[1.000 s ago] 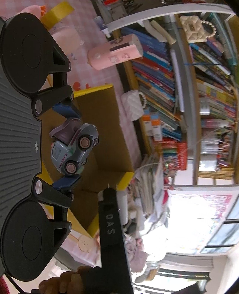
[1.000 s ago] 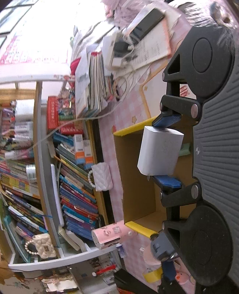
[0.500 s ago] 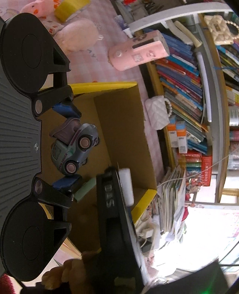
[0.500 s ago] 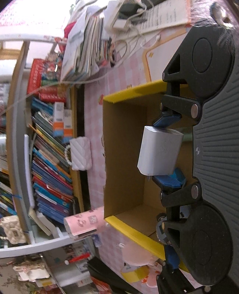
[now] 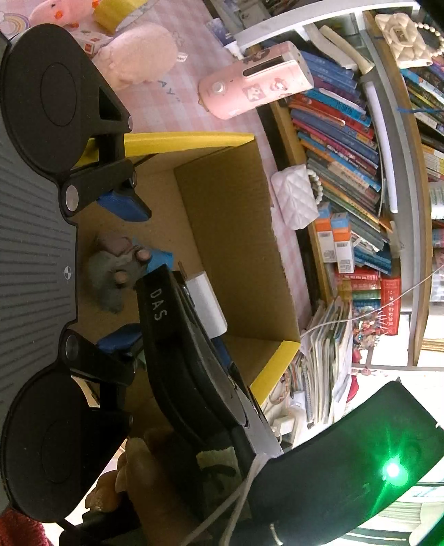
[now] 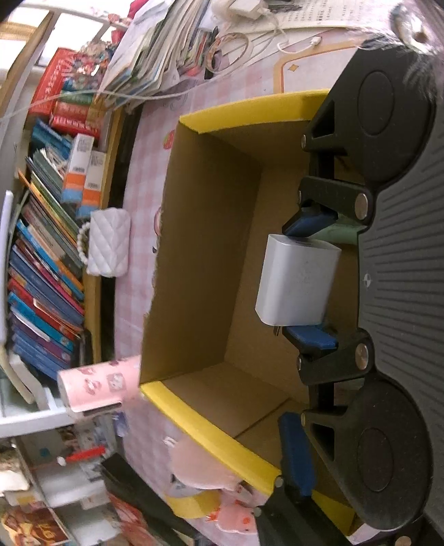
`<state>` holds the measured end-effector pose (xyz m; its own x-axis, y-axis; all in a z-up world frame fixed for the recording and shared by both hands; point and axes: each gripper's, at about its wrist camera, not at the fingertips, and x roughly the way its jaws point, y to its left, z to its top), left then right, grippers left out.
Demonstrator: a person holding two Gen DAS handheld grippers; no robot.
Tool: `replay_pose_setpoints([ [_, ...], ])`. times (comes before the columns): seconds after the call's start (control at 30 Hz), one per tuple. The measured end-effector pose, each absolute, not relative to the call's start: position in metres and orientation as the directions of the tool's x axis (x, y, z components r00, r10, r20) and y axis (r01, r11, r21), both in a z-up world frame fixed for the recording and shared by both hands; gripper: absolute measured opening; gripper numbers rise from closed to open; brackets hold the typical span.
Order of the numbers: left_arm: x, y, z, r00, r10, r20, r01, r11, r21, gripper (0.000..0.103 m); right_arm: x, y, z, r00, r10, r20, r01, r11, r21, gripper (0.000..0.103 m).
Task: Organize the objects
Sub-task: 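Open the left tool dropping the car while the right tool releases the block into the box, then withdraw both tools from the yellow box back toward the plush toys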
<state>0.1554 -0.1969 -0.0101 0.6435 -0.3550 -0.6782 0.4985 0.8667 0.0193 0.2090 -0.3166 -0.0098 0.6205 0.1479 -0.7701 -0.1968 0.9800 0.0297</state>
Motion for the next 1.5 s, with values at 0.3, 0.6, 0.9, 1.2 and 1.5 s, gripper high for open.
replay_pose_setpoints([
  [0.3, 0.15, -0.194, -0.009, 0.655, -0.359, -0.665, 0.492, 0.871, 0.014, 0.07, 0.211, -0.316, -0.011, 0.604, 0.156, -0.782, -0.211, 0.977, 0.032, 0.053],
  [0.6, 0.128, -0.177, 0.005, 0.704, -0.371, -0.606, 0.48, 0.877, 0.021, 0.075, 0.205, -0.321, -0.007, 0.637, 0.142, -0.758, -0.158, 0.986, 0.053, 0.058],
  [0.9, 0.104, -0.149, 0.019, 0.745, -0.363, -0.56, 0.444, 0.896, 0.011, 0.079, 0.172, -0.317, 0.012, 0.716, 0.087, -0.693, -0.069, 0.996, 0.054, 0.059],
  [1.2, 0.077, -0.123, 0.024, 0.753, -0.396, -0.525, 0.455, 0.89, -0.02, 0.079, 0.107, -0.31, 0.035, 0.818, -0.057, -0.572, 0.09, 0.996, 0.028, 0.063],
  [1.5, 0.051, -0.095, 0.02, 0.736, -0.412, -0.538, 0.463, 0.885, -0.044, 0.079, 0.05, -0.304, 0.033, 0.808, -0.18, -0.562, 0.239, 0.97, 0.033, 0.063],
])
